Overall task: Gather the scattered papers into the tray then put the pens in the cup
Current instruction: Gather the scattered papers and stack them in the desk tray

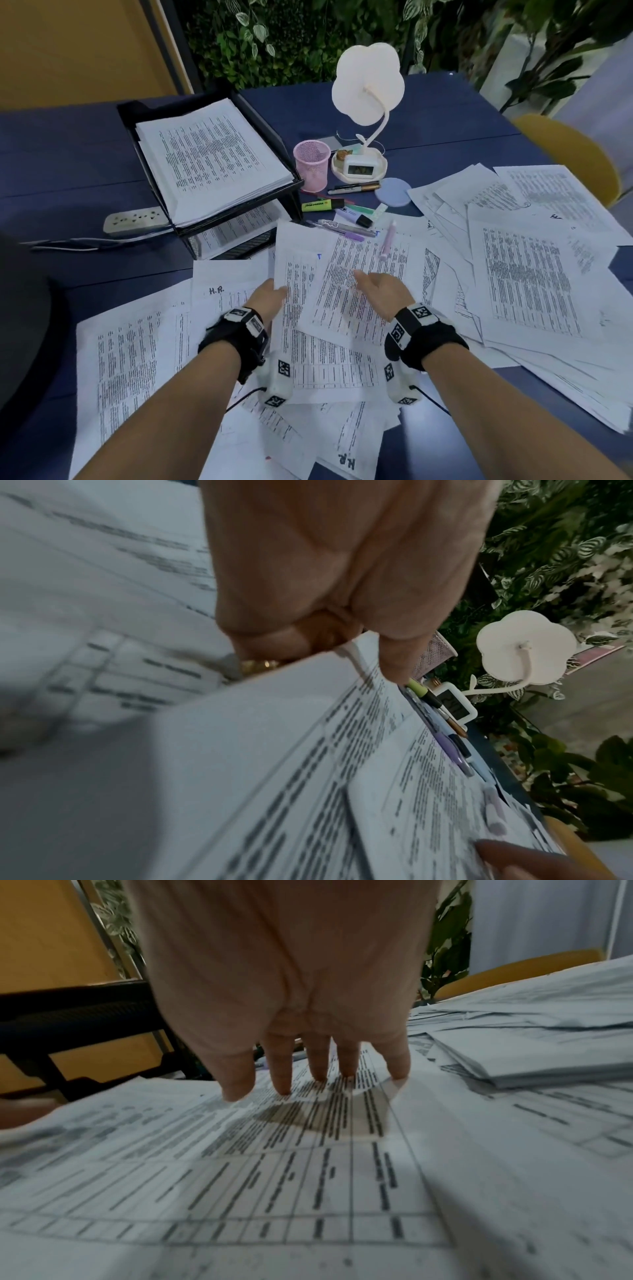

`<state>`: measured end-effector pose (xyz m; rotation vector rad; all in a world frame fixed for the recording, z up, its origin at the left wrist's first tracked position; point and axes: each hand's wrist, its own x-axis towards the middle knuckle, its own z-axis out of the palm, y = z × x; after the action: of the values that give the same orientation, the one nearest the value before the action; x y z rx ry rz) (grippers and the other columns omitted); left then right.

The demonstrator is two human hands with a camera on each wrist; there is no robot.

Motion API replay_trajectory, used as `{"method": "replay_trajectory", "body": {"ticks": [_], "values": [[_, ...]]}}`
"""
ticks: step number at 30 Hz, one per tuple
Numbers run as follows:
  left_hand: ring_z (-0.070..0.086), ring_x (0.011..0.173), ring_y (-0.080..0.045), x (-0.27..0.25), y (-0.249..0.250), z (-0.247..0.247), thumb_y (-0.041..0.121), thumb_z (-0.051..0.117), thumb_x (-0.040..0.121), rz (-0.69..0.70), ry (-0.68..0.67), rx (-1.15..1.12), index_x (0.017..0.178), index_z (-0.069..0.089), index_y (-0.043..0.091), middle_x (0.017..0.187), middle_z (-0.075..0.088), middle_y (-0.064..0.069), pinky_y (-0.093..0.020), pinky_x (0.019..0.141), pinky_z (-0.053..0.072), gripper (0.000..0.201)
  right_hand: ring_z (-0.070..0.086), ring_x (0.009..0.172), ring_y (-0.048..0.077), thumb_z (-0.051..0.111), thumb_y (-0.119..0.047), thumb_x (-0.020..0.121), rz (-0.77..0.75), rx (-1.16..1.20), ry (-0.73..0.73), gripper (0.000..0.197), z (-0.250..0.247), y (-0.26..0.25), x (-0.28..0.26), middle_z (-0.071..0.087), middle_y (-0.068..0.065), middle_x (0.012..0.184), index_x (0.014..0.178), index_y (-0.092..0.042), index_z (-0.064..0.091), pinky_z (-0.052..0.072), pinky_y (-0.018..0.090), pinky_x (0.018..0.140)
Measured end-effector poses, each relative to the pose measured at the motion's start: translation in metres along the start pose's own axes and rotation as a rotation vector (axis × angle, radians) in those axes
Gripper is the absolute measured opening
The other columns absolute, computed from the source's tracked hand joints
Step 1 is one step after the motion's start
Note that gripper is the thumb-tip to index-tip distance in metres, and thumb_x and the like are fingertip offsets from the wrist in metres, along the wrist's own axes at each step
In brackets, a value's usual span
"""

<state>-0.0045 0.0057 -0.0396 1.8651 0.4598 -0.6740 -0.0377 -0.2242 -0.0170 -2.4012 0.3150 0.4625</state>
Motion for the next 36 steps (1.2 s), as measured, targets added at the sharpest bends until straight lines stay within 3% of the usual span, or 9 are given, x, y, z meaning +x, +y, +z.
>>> {"method": "replay_trajectory", "body": {"ticks": [3,6,8,12,14,17,23,27,36], "values": [[0.033,0.137,-0.031,-0.002,0.006,0.005,0.052,0.059,0.086,-0.085,0.001,0.025,0.149,0.019,0.006,0.154,0.026,-0.011,-0.045,0.111,0.032,0.088,0.046,0.125,0.026,0.050,-0.046,0.091,0.059,-0.233,0.016,0.042,0.006,0.016,0.007,0.048,0.002,0.138,0.126,-0.025,0.058,0.039,0.046,0.103],[0.048,0.126,-0.028,0.003,0.010,0.012,0.067,0.079,0.052,-0.066,0.034,0.050,0.142,0.039,0.009,0.143,0.046,-0.009,-0.044,0.106,0.040,0.114,0.038,0.132,0.024,0.054,-0.041,0.090,0.019,-0.278,-0.017,0.044,0.005,0.019,0.012,0.041,-0.002,0.145,0.132,-0.030,0.052,0.035,0.048,0.107],[0.057,0.114,-0.026,0.009,0.013,0.018,0.052,0.085,0.054,-0.028,0.083,0.101,0.130,0.051,0.009,0.129,0.059,-0.006,-0.041,0.100,0.046,0.094,0.040,0.131,0.025,0.061,-0.038,0.087,0.025,-0.269,-0.030,0.047,-0.002,0.021,0.017,0.042,-0.003,0.144,0.132,-0.030,0.052,0.035,0.049,0.107],[0.060,0.108,-0.025,0.016,0.021,0.030,0.028,0.085,0.066,-0.028,0.064,0.267,0.120,0.056,0.004,0.116,0.062,-0.003,-0.031,0.092,0.049,0.066,0.047,0.122,0.028,0.065,-0.034,0.084,0.084,-0.293,0.003,0.055,-0.012,0.027,0.027,0.045,0.008,0.137,0.134,-0.023,0.047,0.045,0.046,0.099],[0.061,0.107,-0.025,0.016,0.027,0.032,0.032,0.087,0.060,-0.065,-0.004,0.308,0.122,0.058,0.004,0.119,0.064,-0.008,-0.034,0.093,0.050,0.074,0.047,0.120,0.031,0.066,-0.031,0.084,0.177,-0.280,0.082,0.056,-0.017,0.028,0.033,0.045,0.013,0.132,0.134,-0.016,0.044,0.046,0.046,0.096],[0.059,0.112,-0.025,0.033,0.024,0.031,0.046,0.087,0.034,-0.079,-0.005,0.257,0.130,0.053,0.008,0.128,0.060,-0.008,-0.038,0.098,0.049,0.108,0.046,0.118,0.033,0.063,-0.029,0.086,0.203,-0.279,0.116,0.056,-0.023,0.029,0.041,0.045,0.016,0.130,0.134,-0.011,0.041,0.048,0.044,0.093],[0.056,0.114,-0.028,0.031,0.055,0.035,0.024,0.084,0.068,0.045,0.194,0.267,0.133,0.033,0.006,0.125,0.056,-0.011,-0.033,0.091,0.046,0.084,0.047,0.116,0.035,0.057,-0.013,0.086,0.081,-0.245,0.105,0.048,-0.035,0.021,0.070,0.043,0.015,0.127,0.132,-0.022,0.047,0.046,0.039,0.094],[0.057,0.109,-0.030,0.038,0.064,0.042,0.025,0.083,0.069,0.066,0.172,0.418,0.135,0.020,0.008,0.122,0.055,-0.012,-0.034,0.085,0.048,0.093,0.054,0.088,0.030,0.054,-0.006,0.087,-0.033,-0.154,0.105,0.031,-0.038,0.012,0.090,0.049,0.015,0.107,0.117,-0.011,0.055,0.038,0.024,0.073],[0.054,0.112,-0.029,0.058,0.080,0.035,0.034,0.083,0.066,-0.005,0.017,0.620,0.132,0.018,0.003,0.127,0.042,-0.012,-0.035,0.085,0.047,0.098,0.058,0.094,0.029,0.056,-0.009,0.088,-0.214,-0.124,0.102,0.020,-0.037,-0.006,0.132,0.068,0.014,0.099,0.100,-0.009,0.072,0.037,0.023,0.073]]}}
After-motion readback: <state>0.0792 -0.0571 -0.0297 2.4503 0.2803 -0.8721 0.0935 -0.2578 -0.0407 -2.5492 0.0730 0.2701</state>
